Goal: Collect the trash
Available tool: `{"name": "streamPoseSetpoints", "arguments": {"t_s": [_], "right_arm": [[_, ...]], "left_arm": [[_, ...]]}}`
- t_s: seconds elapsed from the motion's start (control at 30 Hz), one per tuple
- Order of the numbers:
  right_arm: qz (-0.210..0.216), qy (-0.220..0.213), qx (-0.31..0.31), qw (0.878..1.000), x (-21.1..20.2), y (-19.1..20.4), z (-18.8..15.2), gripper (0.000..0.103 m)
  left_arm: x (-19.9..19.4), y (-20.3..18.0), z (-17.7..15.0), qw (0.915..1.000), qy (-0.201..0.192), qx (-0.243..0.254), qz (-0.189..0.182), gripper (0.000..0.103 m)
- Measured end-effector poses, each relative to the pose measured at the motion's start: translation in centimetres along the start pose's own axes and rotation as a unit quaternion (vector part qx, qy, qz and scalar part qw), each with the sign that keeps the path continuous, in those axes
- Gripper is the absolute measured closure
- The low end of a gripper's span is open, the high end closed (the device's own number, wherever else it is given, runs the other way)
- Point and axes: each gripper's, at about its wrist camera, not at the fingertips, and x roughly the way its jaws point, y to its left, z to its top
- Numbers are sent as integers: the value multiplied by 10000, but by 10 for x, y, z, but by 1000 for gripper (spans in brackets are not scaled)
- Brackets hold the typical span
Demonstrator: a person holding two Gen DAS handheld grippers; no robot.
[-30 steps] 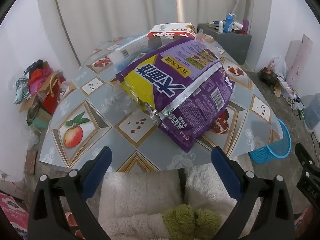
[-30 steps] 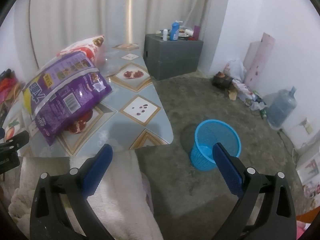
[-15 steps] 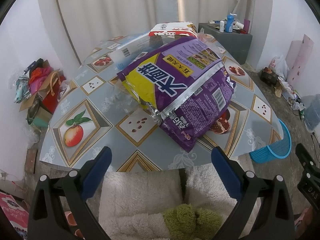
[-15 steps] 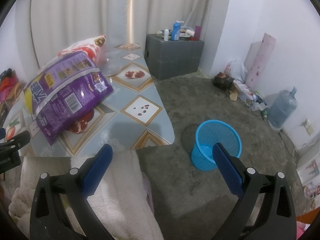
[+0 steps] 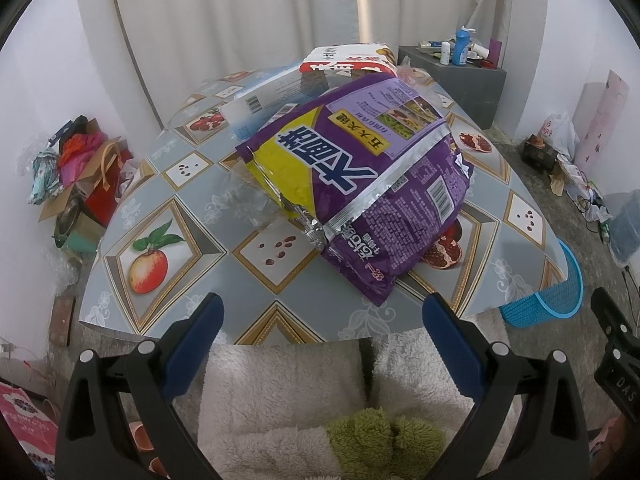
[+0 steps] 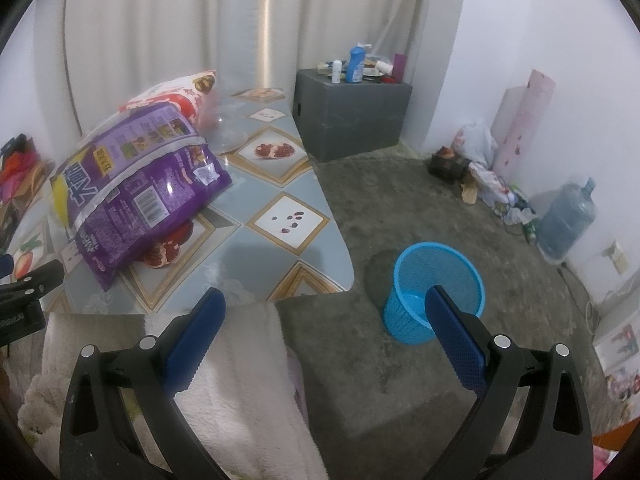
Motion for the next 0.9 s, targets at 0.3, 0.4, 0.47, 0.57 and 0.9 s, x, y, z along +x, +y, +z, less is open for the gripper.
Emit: {"name": "streamPoseSetpoints", "arguments": {"t_s": [0.3,0.4,0.47,0.57,0.9], "right_arm": [[-6,-2,-6,10000,0,1,0,8],[-4,-4,-3,10000,0,0,0,8],[-3,-5,-6,10000,0,0,0,8],[2,-1,-10,10000,0,0,0,8],[4,0,-3,10000,0,0,0,8]], "left_arm": [[0,1,0,10000,2,-4,5,6],[0,1,0,10000,3,-4,3,6],[0,1,-1,10000,4,-3,5,6],[0,1,0,10000,5,-5,5,6],[0,1,-1,10000,8,-4,7,6]]}}
